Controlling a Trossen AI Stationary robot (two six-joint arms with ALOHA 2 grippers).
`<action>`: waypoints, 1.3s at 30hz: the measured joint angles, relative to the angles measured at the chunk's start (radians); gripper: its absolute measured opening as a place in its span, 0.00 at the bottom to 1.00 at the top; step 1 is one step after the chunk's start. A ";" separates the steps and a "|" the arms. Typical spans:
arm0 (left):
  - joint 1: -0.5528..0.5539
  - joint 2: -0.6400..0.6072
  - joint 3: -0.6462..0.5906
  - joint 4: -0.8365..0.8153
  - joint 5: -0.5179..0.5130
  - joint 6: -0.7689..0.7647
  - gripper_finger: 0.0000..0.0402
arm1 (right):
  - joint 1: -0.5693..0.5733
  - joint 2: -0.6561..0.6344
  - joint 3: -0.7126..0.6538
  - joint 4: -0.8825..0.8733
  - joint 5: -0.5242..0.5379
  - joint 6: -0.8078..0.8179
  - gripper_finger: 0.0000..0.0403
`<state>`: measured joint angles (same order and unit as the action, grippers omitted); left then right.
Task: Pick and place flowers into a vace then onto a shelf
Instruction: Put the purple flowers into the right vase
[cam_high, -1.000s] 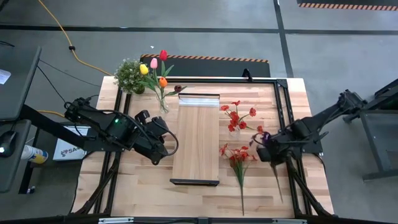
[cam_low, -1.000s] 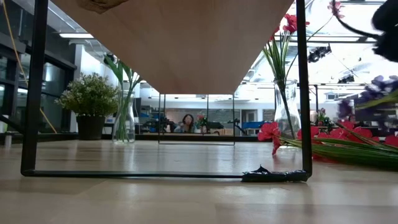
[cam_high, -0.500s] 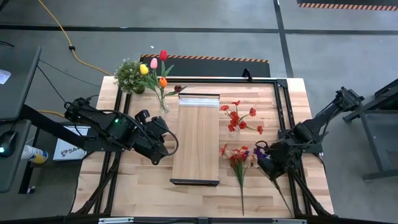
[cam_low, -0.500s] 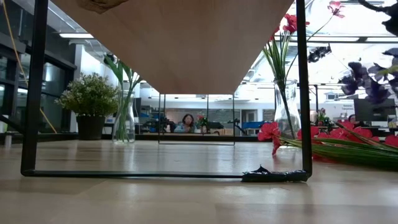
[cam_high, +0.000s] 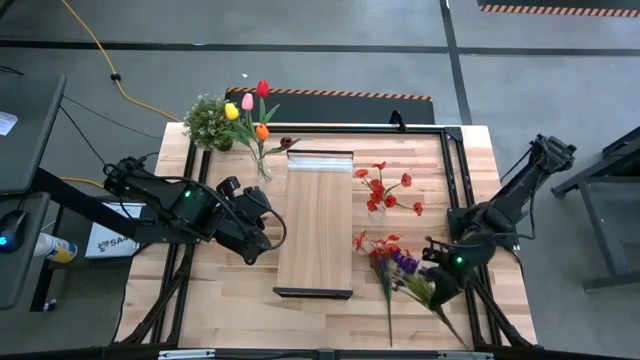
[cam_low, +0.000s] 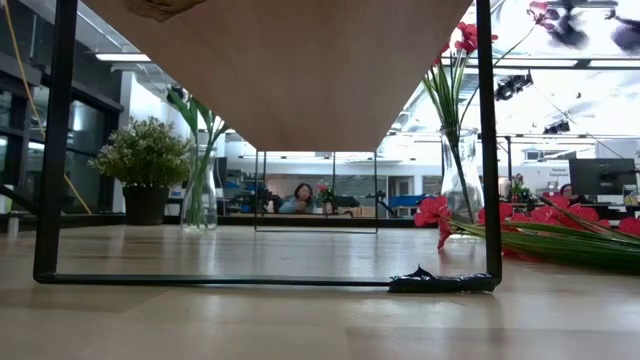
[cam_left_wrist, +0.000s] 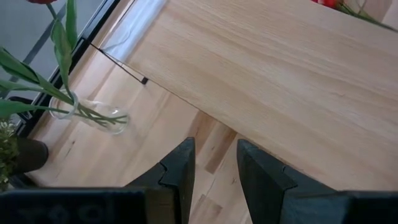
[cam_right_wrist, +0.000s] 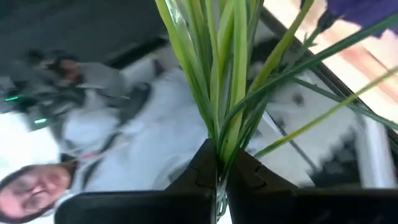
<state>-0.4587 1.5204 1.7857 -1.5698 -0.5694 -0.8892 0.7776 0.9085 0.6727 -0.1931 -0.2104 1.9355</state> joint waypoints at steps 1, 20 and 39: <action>0.000 0.000 0.000 0.000 0.000 -0.007 0.38 | 0.015 0.000 0.000 0.026 0.050 -0.023 0.00; 0.000 0.000 0.000 0.047 -0.001 -0.088 0.38 | 0.111 -0.012 0.000 0.476 0.616 -0.798 0.00; 0.000 0.000 0.000 0.086 0.005 -0.088 0.38 | 0.111 -0.391 0.000 0.636 0.810 -1.732 0.00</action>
<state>-0.4583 1.5204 1.7855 -1.4834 -0.5648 -0.9775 0.8886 0.5177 0.6727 0.4432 0.5997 0.2038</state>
